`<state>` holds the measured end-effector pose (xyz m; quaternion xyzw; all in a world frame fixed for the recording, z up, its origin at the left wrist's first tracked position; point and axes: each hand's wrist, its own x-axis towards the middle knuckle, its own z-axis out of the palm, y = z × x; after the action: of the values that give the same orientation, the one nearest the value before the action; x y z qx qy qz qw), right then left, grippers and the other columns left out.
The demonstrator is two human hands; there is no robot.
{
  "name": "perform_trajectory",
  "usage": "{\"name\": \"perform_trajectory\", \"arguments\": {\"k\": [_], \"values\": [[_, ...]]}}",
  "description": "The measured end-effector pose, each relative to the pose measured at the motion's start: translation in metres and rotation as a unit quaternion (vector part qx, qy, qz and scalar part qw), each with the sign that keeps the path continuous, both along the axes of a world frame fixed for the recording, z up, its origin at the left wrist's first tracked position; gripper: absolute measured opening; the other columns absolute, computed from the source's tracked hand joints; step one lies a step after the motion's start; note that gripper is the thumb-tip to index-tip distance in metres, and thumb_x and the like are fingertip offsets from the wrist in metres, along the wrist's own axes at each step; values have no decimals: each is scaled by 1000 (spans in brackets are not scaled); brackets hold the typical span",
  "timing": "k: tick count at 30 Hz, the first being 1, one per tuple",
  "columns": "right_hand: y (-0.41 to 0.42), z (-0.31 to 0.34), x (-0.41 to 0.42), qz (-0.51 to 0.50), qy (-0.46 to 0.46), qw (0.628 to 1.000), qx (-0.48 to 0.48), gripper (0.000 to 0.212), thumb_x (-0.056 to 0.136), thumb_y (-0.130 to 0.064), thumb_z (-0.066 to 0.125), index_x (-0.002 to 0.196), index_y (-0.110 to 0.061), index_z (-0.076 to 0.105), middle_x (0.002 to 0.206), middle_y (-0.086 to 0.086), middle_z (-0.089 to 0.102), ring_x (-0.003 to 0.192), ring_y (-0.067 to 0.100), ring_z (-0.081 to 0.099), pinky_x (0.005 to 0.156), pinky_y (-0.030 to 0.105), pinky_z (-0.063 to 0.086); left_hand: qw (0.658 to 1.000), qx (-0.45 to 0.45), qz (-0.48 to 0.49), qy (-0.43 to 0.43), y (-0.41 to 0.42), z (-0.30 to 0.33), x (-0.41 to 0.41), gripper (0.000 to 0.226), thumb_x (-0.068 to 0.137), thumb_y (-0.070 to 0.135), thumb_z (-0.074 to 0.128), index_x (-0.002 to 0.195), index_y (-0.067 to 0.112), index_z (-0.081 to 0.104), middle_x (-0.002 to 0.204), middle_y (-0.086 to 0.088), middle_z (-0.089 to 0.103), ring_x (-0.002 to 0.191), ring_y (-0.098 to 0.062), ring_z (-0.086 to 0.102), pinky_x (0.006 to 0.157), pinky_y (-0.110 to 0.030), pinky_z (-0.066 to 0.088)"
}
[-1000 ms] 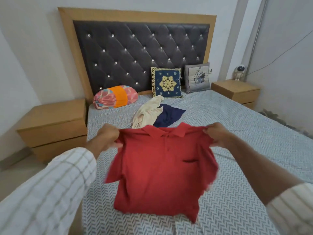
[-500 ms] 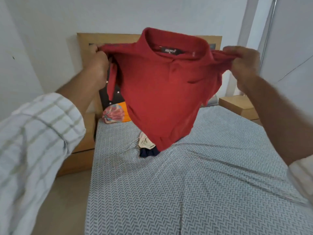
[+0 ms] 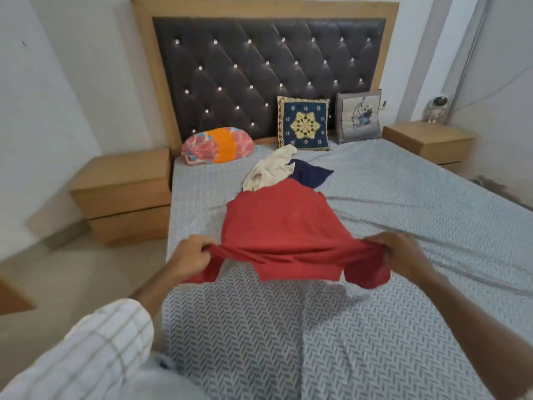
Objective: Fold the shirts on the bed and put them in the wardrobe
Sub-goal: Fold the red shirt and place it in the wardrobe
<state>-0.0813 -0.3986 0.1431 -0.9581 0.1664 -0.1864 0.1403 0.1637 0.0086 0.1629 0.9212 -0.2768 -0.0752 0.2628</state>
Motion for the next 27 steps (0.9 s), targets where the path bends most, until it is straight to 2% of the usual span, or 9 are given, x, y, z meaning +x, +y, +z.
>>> {"name": "perform_trajectory", "arguments": {"k": [7, 10, 14, 16, 19, 20, 22, 24, 27], "values": [[39, -95, -77, -29, 159, 985, 60, 55, 75, -2, 65, 115, -37, 73, 99, -3, 77, 95, 24, 70, 84, 35, 53, 985, 101, -77, 121, 32, -99, -72, 36, 84, 1, 55, 99, 24, 79, 95, 8, 74, 95, -11, 66, 81, -18, 44], [47, -114, -100, -44, 163, 982, 89, 43, 82, -3, 67, 115, -31, 74, 107, 1, 76, 102, 26, 70, 88, 35, 52, 976, 125, -91, 152, 47, -118, -90, 35, 84, 4, 58, 96, 27, 79, 91, 13, 74, 91, -6, 67, 82, -18, 47], [55, -123, -117, -60, 162, 979, 106, 46, 82, -1, 62, 115, -30, 74, 112, 1, 74, 105, 27, 69, 90, 36, 51, 978, 118, -94, 145, 59, -129, -106, 29, 85, 9, 60, 98, 28, 79, 94, 10, 76, 91, -8, 67, 83, -19, 48], [65, -119, -117, -58, 253, 964, 64, 48, 85, -12, 58, 124, -38, 67, 126, -5, 67, 119, 23, 61, 100, 43, 46, 971, 170, -109, 131, 58, -133, -111, 34, 84, 12, 57, 108, 26, 76, 106, 7, 74, 100, -11, 66, 86, -19, 46], [83, -127, -118, -69, 357, 931, -34, 63, 80, -22, 58, 139, -39, 45, 148, -7, 41, 143, 21, 32, 109, 60, 27, 933, 307, -156, 104, 50, -138, -124, 53, 71, 28, 52, 123, 31, 64, 124, 1, 66, 114, -22, 60, 97, -33, 49], [91, -132, -120, -60, 322, 943, -62, 66, 76, -25, 62, 139, -34, 44, 149, -1, 36, 144, 26, 29, 108, 60, 27, 925, 332, -176, 57, 46, -142, -130, 61, 66, 32, 52, 127, 30, 59, 126, 0, 62, 117, -24, 58, 97, -36, 49], [109, -143, -125, -1, 186, 978, -89, 58, 64, -24, 65, 121, -23, 55, 132, 4, 47, 126, 33, 48, 94, 51, 39, 926, 297, -224, -65, 34, -148, -144, 66, 62, 37, 54, 127, 28, 59, 120, 3, 60, 113, -23, 57, 91, -36, 48], [130, -155, -129, 92, 86, 986, -109, 48, 57, -24, 62, 104, -22, 56, 107, 0, 54, 99, 30, 57, 78, 42, 43, 916, 225, -299, -143, 18, -148, -159, 49, 65, 39, 54, 112, 29, 65, 104, 8, 62, 100, -18, 58, 81, -33, 49], [153, -171, -127, 175, 136, 970, -101, 46, 65, -40, 61, 110, -29, 59, 103, -9, 54, 93, 19, 51, 73, 37, 43, 902, 225, -361, -75, -7, -146, -173, 31, 79, 39, 60, 108, 29, 65, 98, 7, 59, 100, -15, 53, 86, -33, 46]]}}
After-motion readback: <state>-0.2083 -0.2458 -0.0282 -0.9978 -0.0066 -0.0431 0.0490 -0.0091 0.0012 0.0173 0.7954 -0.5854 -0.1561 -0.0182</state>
